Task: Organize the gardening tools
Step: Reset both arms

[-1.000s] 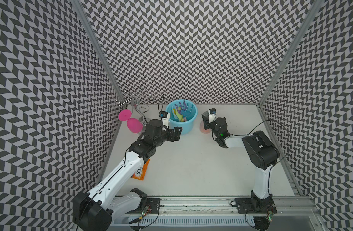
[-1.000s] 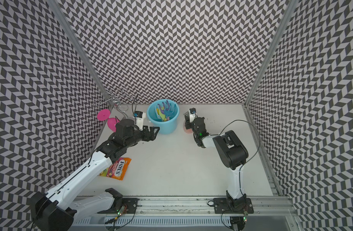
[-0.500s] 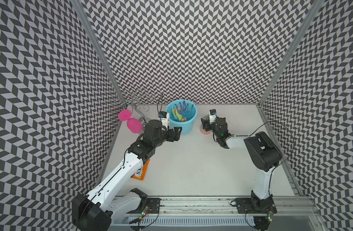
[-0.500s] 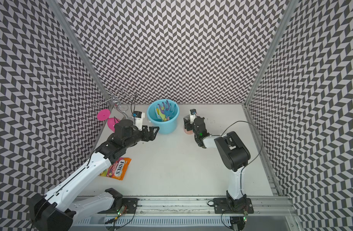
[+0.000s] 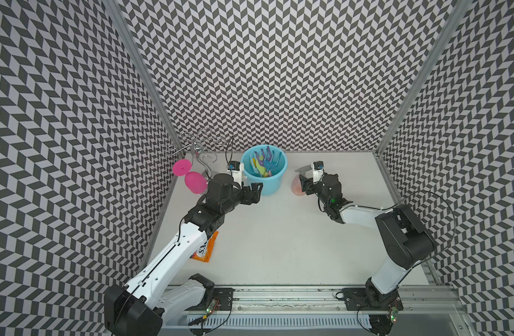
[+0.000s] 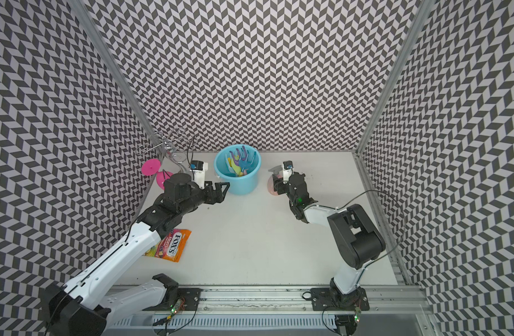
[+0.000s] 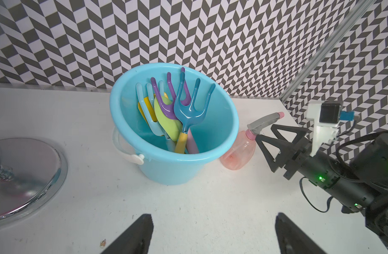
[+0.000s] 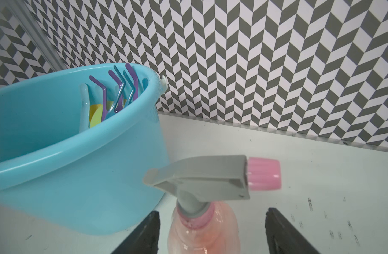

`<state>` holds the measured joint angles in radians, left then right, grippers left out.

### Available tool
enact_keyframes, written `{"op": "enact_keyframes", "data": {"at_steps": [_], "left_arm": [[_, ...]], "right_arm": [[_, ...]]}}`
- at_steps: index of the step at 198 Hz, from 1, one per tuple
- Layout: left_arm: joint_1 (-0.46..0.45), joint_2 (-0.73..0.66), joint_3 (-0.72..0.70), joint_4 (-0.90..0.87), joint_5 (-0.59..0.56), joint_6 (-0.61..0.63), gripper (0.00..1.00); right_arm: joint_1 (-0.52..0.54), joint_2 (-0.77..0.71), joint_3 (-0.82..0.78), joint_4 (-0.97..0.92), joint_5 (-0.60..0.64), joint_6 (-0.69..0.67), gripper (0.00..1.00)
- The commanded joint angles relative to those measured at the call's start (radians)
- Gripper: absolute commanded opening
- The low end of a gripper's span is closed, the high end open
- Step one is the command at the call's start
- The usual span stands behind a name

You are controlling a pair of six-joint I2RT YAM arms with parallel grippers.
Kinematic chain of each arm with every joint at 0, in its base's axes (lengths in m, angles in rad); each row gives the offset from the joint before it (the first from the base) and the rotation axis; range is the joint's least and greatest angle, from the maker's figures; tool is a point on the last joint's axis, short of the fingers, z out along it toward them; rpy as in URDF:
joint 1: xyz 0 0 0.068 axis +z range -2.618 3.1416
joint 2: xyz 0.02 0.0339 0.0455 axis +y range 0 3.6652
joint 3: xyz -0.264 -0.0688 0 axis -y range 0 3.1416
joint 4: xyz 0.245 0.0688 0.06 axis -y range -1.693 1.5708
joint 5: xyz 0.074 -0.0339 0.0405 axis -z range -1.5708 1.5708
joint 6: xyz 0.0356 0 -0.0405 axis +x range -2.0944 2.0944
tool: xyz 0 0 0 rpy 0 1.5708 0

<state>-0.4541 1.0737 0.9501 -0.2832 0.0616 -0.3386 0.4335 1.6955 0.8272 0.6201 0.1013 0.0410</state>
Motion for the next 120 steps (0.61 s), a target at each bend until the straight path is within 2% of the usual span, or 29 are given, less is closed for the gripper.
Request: {"op": "enact_keyframes", "data": {"at_steps": [1, 53, 109, 120], "left_arm": [[0.015, -0.021, -0.015, 0.033, -0.026, -0.007, 0.9], [0.043, 0.002, -0.035, 0.072, -0.056, -0.011, 0.9], [0.117, 0.039, -0.043, 0.125, -0.119, 0.009, 0.91], [0.143, 0.048, -0.052, 0.148, -0.131, 0.015, 0.92]], "right_arm": [[-0.001, -0.072, -0.039, -0.016, 0.017, 0.027, 0.76], [-0.001, -0.235, -0.085, -0.138, 0.053, 0.086, 0.76], [-0.004, -0.422, -0.124, -0.258, 0.176, 0.142, 0.77], [-0.007, -0.449, -0.123, -0.282, 0.209, 0.137, 0.82]]}}
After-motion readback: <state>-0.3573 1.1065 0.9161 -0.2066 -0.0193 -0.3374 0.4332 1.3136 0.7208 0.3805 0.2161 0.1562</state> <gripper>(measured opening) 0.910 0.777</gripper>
